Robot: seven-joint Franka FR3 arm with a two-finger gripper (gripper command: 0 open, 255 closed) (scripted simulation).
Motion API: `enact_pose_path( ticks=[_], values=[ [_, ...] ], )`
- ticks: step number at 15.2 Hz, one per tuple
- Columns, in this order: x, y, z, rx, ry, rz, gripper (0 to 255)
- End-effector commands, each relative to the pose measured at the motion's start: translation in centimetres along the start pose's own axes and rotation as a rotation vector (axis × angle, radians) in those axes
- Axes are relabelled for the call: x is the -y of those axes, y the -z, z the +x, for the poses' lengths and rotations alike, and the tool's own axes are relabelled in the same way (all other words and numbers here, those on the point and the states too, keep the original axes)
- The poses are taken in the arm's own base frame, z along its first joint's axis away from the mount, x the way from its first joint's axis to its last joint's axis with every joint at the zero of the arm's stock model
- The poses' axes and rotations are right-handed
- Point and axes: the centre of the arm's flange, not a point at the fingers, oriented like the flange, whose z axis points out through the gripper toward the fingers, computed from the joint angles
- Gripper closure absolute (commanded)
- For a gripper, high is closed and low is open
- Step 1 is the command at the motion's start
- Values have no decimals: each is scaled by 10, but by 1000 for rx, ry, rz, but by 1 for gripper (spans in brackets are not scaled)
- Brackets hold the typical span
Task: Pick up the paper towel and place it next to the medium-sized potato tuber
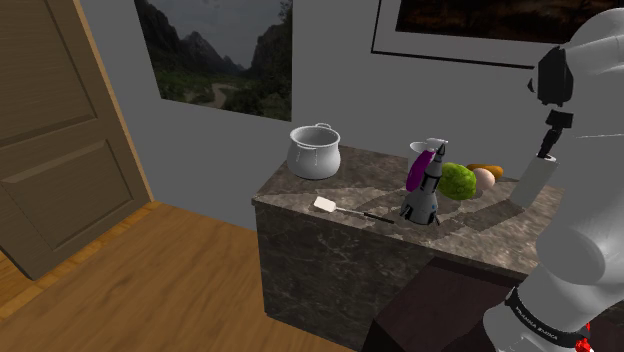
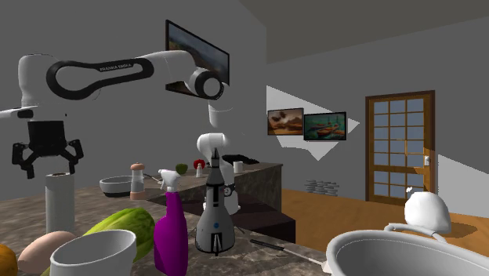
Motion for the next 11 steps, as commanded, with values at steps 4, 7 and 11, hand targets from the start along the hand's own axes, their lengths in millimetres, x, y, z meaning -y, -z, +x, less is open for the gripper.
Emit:
enact_pose_path(
  ticks=[4, 7, 11],
  values=[
    [0, 44, -1, 0, 0, 0, 0],
    [0, 44, -1, 0, 0, 0, 0],
    [0, 44, -1, 0, 0, 0, 0]
  ],
)
